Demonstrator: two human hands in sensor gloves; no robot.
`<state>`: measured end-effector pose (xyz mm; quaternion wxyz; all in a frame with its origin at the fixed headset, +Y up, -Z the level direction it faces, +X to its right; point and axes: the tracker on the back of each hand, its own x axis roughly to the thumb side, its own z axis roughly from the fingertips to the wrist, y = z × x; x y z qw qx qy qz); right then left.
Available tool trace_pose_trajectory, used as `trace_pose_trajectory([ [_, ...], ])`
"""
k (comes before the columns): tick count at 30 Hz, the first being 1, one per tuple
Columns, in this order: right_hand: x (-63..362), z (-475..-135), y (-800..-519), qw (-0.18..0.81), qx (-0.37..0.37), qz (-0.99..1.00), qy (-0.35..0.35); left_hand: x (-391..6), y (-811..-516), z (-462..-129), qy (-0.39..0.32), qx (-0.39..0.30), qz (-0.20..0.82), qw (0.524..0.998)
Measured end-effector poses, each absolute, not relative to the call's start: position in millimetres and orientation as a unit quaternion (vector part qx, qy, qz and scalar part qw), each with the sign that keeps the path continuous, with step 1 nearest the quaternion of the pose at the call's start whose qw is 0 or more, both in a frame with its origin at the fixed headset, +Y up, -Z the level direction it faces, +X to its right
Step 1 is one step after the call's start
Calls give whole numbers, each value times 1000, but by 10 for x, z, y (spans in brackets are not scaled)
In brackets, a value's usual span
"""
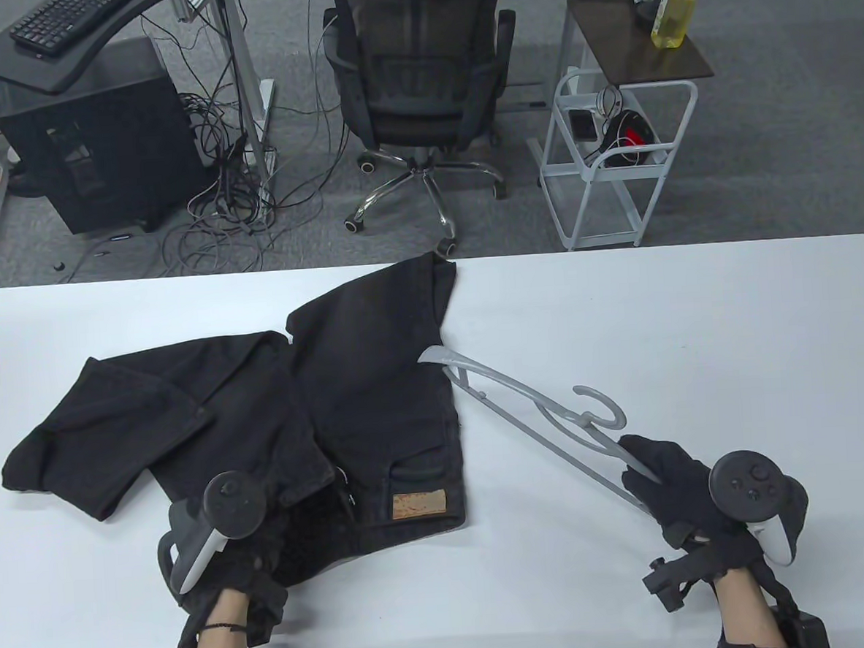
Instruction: Hang trousers on hanger
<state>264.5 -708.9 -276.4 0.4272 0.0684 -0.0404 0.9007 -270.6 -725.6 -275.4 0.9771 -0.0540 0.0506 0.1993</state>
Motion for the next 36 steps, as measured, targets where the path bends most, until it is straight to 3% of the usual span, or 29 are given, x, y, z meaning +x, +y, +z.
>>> trace_pose_trajectory([
  [6, 2525, -2744, -7069, 416, 123, 901, -10, -2653, -7158, -2714, 28, -6, 253, 967],
  [14, 2226, -2676, -7082, 357, 175, 917, 13, -2409, -7124, -2699, -30, 8, 277, 960],
  [28, 1499, -2328, -7046, 187, 299, 929, -114, -1884, -7052, -2577, -123, -2, 302, 945],
  [36, 1260, -2212, -7085, 133, 345, 919, -134, -1734, -6996, -2502, -157, -1, 348, 924],
])
